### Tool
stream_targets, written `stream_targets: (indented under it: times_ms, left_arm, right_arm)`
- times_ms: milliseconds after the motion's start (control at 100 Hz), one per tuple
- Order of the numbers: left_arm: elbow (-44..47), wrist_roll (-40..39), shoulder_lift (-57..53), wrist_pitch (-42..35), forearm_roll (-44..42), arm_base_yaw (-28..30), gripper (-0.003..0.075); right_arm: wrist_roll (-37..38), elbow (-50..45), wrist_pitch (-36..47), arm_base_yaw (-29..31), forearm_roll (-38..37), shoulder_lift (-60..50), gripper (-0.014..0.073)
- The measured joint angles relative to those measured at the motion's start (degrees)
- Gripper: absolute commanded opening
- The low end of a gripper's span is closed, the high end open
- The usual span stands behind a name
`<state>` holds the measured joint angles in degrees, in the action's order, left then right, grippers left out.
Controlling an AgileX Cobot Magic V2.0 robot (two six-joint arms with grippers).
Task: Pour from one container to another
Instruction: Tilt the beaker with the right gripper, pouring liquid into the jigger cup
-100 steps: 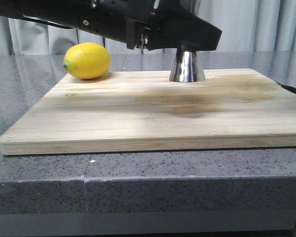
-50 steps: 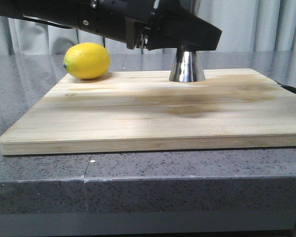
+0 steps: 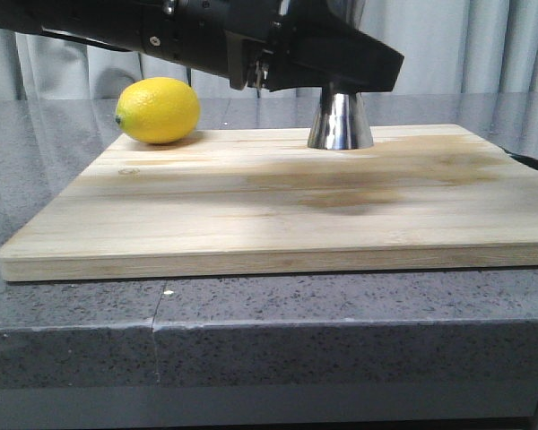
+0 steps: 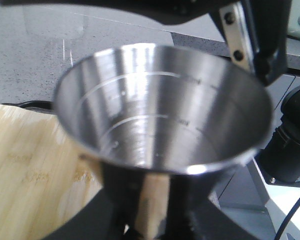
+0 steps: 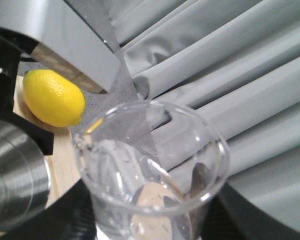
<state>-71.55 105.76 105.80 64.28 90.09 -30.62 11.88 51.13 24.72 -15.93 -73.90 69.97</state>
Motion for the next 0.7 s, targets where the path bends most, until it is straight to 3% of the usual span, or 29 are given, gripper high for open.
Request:
stream_targets:
  times_ms: [700]
  left_arm:
    - [0.0, 0.0, 0.0, 0.5, -0.3, 0.0, -0.0019]
  right_arm:
    - [-3.1, 1.2, -0.2, 0.0, -5.7, 0.0, 0.0237]
